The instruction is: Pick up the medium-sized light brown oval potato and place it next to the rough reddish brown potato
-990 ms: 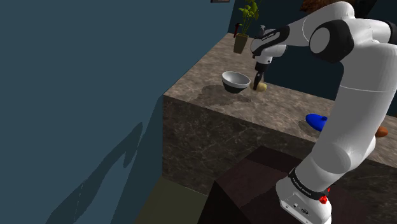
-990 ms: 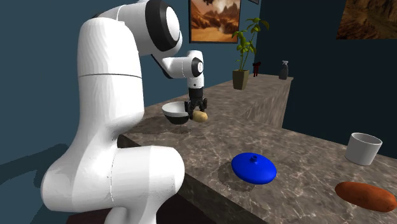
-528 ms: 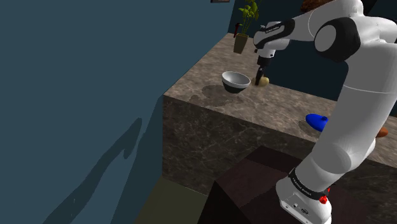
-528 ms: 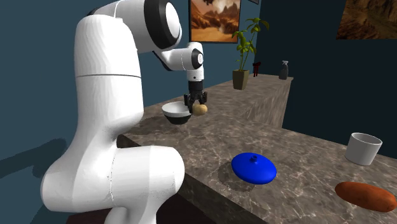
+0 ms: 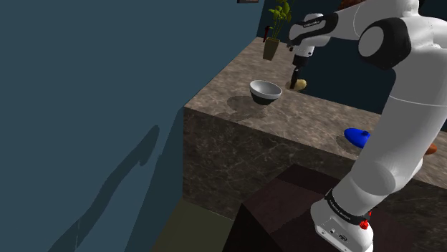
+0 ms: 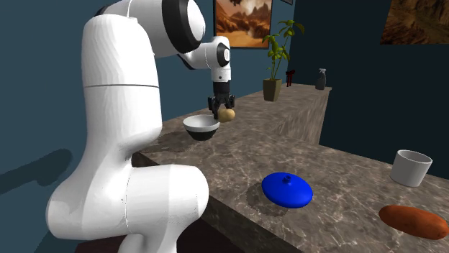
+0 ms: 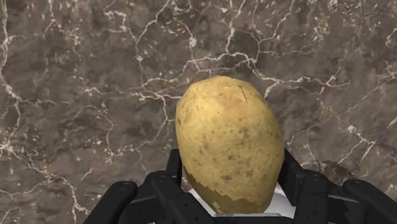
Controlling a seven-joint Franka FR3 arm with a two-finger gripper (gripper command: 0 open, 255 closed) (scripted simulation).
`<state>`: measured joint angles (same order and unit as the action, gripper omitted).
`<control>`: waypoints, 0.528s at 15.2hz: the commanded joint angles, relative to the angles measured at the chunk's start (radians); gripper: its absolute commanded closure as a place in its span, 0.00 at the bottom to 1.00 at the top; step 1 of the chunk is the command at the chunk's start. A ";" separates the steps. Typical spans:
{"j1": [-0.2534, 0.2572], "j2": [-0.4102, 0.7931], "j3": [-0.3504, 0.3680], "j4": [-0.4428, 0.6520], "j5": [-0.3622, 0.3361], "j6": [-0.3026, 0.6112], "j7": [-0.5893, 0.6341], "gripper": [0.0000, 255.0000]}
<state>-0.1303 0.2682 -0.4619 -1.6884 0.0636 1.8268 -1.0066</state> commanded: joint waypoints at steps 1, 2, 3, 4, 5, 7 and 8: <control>0.000 -0.005 -0.001 0.020 -0.003 -0.025 0.002 1.00; 0.000 -0.007 -0.001 0.031 -0.004 -0.037 0.002 1.00; 0.000 -0.008 -0.001 0.034 -0.004 -0.041 0.002 1.00; -0.009 -0.021 -0.010 0.015 -0.010 -0.034 -0.015 1.00; -0.019 -0.034 -0.018 -0.002 -0.016 -0.028 -0.033 1.00; -0.039 -0.056 -0.035 -0.033 -0.027 -0.017 -0.069 1.00; -0.049 -0.066 -0.044 -0.046 -0.032 -0.011 -0.087 1.00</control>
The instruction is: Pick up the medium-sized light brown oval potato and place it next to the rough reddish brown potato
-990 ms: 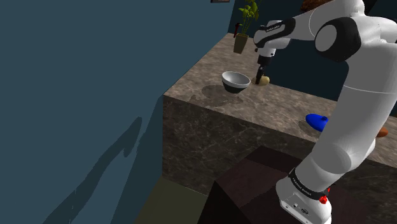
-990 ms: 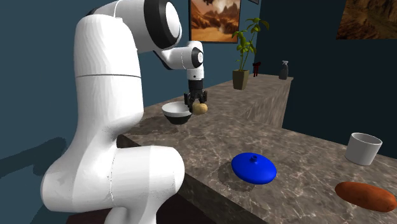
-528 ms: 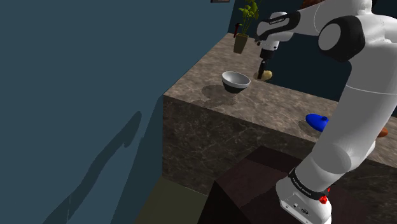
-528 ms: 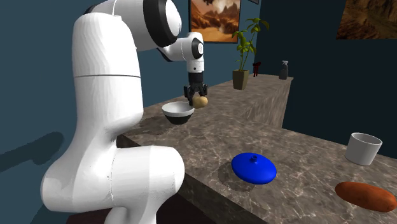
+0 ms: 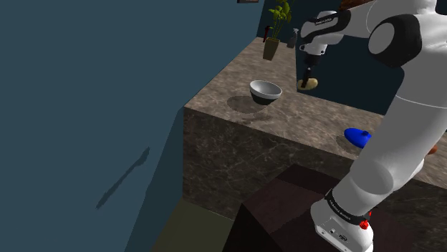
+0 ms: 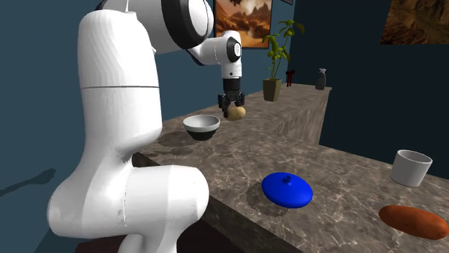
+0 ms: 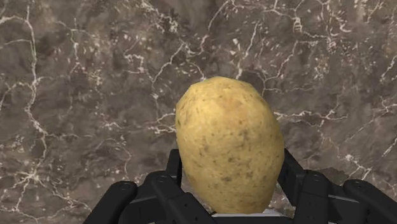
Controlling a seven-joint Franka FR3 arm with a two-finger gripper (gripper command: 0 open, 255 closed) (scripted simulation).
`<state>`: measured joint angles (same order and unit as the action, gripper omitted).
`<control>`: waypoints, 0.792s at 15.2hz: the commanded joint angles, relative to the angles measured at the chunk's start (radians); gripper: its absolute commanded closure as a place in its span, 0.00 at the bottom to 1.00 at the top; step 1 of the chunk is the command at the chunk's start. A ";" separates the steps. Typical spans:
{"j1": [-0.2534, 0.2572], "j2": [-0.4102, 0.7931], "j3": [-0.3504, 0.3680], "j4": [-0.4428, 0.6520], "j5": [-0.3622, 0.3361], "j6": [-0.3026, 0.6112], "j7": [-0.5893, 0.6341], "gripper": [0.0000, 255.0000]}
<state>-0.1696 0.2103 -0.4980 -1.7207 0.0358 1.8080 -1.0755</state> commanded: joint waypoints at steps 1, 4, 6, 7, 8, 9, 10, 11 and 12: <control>-0.021 -0.017 -0.017 -0.026 -0.009 0.012 -0.037 1.00; -0.055 -0.038 -0.044 -0.055 -0.021 0.025 -0.096 1.00; -0.079 -0.047 -0.062 -0.068 -0.027 0.032 -0.137 1.00; -0.091 -0.050 -0.071 -0.073 -0.029 0.035 -0.158 1.00; -0.104 -0.052 -0.081 -0.076 -0.031 0.038 -0.179 1.00; -0.117 -0.053 -0.090 -0.079 -0.032 0.041 -0.201 1.00; -0.130 -0.053 -0.100 -0.080 -0.033 0.043 -0.224 1.00; -0.144 -0.051 -0.109 -0.080 -0.033 0.046 -0.247 1.00; -0.157 -0.049 -0.118 -0.079 -0.032 0.048 -0.270 1.00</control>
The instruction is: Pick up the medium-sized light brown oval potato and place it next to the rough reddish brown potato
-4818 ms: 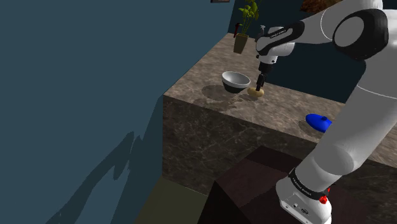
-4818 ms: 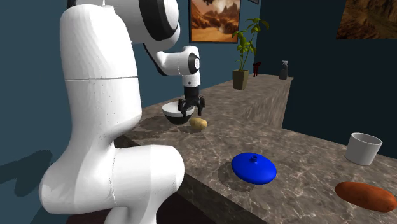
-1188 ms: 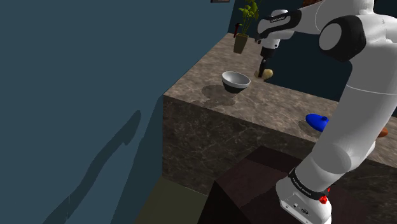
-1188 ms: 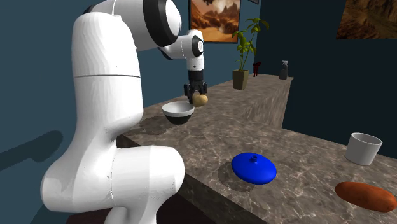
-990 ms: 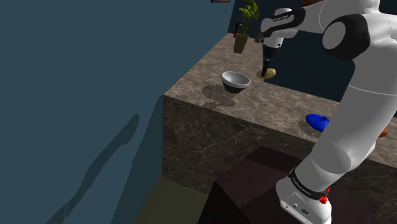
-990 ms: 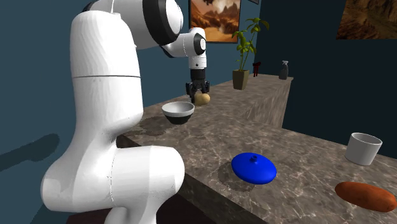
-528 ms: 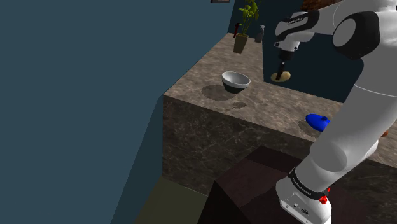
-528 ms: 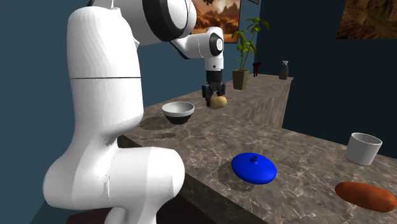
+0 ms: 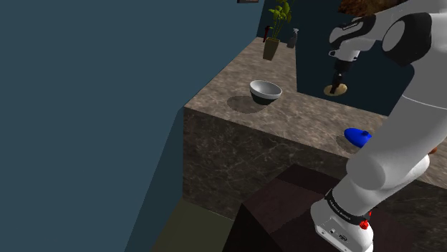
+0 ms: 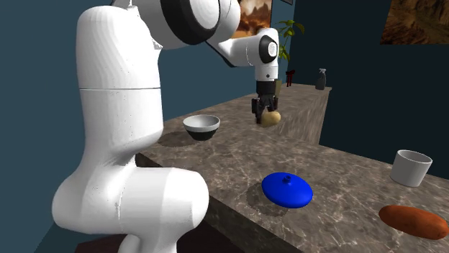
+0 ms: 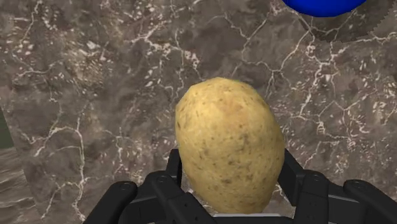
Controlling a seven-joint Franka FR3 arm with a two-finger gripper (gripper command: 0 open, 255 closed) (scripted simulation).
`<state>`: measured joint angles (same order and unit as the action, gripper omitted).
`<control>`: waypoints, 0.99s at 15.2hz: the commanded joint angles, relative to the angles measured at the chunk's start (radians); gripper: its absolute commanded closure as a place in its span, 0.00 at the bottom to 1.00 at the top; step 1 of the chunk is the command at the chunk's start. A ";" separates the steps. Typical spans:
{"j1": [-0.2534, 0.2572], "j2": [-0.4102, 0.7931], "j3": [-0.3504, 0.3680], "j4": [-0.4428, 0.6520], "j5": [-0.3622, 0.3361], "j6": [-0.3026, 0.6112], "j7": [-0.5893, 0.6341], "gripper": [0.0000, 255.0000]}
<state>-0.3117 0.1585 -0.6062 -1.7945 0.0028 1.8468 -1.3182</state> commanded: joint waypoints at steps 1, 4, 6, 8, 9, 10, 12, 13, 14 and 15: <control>-0.030 0.007 -0.019 -0.003 0.003 0.010 -0.051 1.00; -0.075 0.024 -0.046 0.012 0.012 0.014 -0.124 1.00; -0.107 0.041 -0.063 0.027 0.023 0.015 -0.175 1.00; -0.142 0.063 -0.079 0.048 0.036 0.014 -0.227 1.00; -0.160 0.075 -0.085 0.060 0.044 0.013 -0.254 1.00; -0.179 0.089 -0.092 0.074 0.053 0.011 -0.280 1.00; -0.220 0.119 -0.103 0.105 0.073 0.007 -0.334 1.00; -0.241 0.136 -0.108 0.122 0.084 0.004 -0.360 1.00; -0.264 0.153 -0.112 0.141 0.095 0.000 -0.387 1.00; -0.287 0.172 -0.115 0.162 0.107 -0.004 -0.414 1.00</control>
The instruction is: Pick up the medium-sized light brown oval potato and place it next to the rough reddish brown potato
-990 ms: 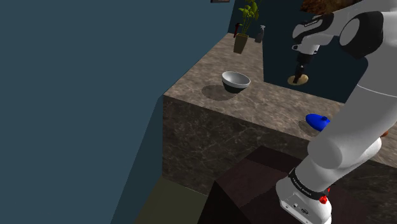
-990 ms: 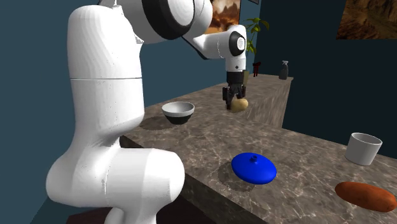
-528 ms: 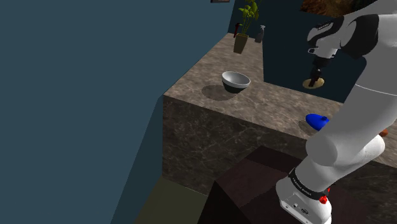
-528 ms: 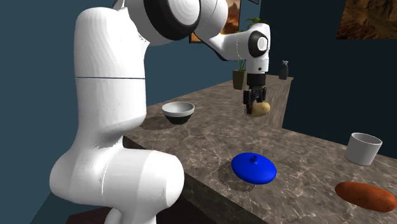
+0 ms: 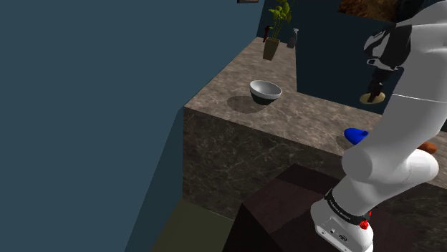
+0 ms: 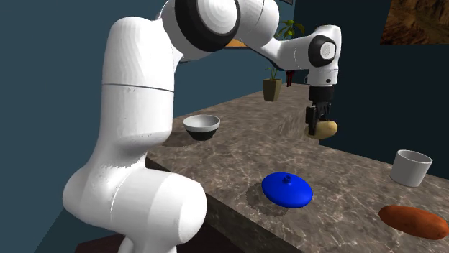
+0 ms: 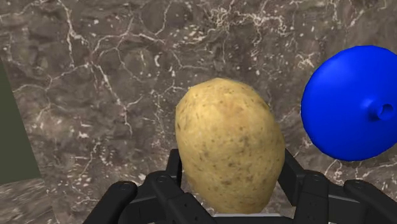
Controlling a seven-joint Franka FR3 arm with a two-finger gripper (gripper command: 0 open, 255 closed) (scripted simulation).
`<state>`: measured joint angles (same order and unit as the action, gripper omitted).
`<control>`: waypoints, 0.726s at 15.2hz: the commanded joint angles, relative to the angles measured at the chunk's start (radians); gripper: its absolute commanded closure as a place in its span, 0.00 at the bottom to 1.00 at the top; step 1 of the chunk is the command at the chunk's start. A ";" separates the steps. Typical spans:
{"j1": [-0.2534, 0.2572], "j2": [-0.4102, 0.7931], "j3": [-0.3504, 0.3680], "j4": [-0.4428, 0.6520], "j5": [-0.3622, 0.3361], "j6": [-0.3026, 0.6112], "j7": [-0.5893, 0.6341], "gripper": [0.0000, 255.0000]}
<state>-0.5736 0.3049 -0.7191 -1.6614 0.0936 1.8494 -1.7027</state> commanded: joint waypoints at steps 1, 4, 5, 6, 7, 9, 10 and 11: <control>-0.049 0.045 -0.005 0.051 0.029 -0.012 -0.055 1.00; -0.127 0.108 -0.009 0.127 0.069 -0.032 -0.132 1.00; -0.155 0.131 -0.008 0.156 0.082 -0.040 -0.156 1.00; -0.183 0.155 -0.008 0.187 0.096 -0.050 -0.180 1.00; -0.213 0.179 -0.006 0.219 0.110 -0.060 -0.203 1.00; -0.275 0.231 0.000 0.292 0.138 -0.083 -0.246 1.00; -0.308 0.258 0.004 0.333 0.152 -0.097 -0.266 1.00; -0.342 0.286 0.008 0.376 0.166 -0.112 -0.285 1.00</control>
<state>-0.8776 0.5600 -0.7155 -1.3396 0.2433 1.7606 -1.9647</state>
